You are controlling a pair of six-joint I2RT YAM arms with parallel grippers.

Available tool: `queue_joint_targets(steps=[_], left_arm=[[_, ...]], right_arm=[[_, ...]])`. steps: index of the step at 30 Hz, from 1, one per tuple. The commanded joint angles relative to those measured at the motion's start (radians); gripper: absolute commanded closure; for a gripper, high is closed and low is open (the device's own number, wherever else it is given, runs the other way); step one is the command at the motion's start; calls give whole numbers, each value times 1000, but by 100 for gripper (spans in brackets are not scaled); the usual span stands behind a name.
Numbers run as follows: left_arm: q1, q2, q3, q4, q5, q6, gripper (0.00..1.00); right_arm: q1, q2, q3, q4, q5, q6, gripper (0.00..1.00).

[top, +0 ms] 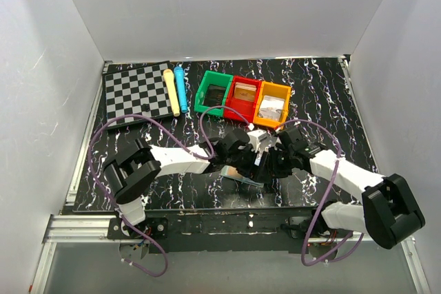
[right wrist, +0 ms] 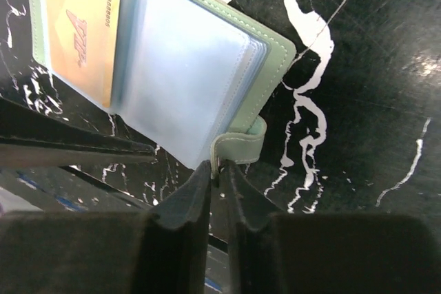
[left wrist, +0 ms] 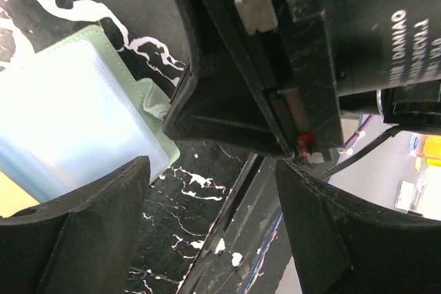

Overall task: Take the credit cards out of the card holder
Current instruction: Remove the credit card from the card holder.

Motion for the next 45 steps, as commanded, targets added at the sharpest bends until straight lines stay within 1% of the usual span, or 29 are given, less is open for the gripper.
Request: queue_joint_targets(steps=[1, 3, 6, 8, 10, 13, 16, 18, 21, 24, 29, 36, 45], left_arm=[[-11, -22, 25, -20, -6, 24, 27], [2, -94, -3, -14, -38, 21, 27], [64, -221, -86, 26, -37, -28, 26], [120, -307, -149, 54, -38, -61, 26], [166, -379, -196, 45, -66, -70, 26], [209, -421, -219, -13, -118, -59, 27], [236, -406, -227, -44, -115, -71, 34], [241, -403, -245, -46, -126, -93, 35], [241, -403, -290, -12, -131, -122, 37], [239, -400, -319, 5, -146, -148, 39], [239, -450, -359, -3, -169, -162, 39], [239, -548, -426, -40, -198, -170, 39], [239, -595, -472, -24, -190, -199, 39]], right_arm=[[-6, -59, -6, -53, 38, 6, 72], [-7, -102, -1, -79, 53, 17, 64], [-7, -182, 11, -122, 73, 32, 57], [-7, -219, 30, -139, 73, 37, 57], [-7, -245, 45, -141, 55, 38, 57], [-7, -250, 42, -67, -26, 53, 60], [-7, -188, 43, 6, -88, 76, 66], [-7, -170, 59, 29, -99, 78, 68], [-6, -148, 60, 98, -110, 93, 66], [-7, -49, 100, 103, -129, 90, 66], [-3, 89, 138, 186, -171, 118, 66], [13, 206, 183, 223, -183, 123, 59], [48, 327, 241, 215, -180, 109, 57]])
